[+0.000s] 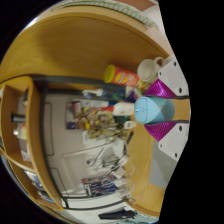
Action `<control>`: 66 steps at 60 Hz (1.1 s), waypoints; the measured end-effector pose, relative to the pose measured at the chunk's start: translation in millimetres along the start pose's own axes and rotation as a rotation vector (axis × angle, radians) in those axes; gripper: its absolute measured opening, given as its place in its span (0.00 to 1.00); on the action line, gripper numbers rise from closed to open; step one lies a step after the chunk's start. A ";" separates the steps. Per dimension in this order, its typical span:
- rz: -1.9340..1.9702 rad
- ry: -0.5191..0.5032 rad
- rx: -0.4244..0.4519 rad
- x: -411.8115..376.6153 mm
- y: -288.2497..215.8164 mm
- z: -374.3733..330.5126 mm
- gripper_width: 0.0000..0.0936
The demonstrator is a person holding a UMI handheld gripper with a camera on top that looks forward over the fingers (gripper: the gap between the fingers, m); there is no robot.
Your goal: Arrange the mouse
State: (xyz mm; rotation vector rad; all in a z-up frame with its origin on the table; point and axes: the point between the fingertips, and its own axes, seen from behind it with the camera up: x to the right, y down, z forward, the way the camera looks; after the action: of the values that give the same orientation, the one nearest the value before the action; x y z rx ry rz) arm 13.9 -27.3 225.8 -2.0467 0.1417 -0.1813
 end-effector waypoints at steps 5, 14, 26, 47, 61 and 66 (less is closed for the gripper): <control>-0.018 -0.022 0.047 -48.3 -43.7 -14.5 0.29; -0.070 -0.085 0.059 -154.3 -62.3 -24.0 0.29; -0.081 -0.156 -0.065 -262.9 17.0 13.0 0.29; -0.058 -0.149 -0.288 -290.6 157.8 57.6 0.36; -0.056 -0.152 -0.309 -290.1 172.9 59.1 0.53; -0.033 -0.163 -0.350 -289.4 170.4 55.0 0.79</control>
State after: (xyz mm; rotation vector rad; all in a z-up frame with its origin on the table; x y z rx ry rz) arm -263.7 -6.8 30.0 -2.4032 0.0388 -0.0082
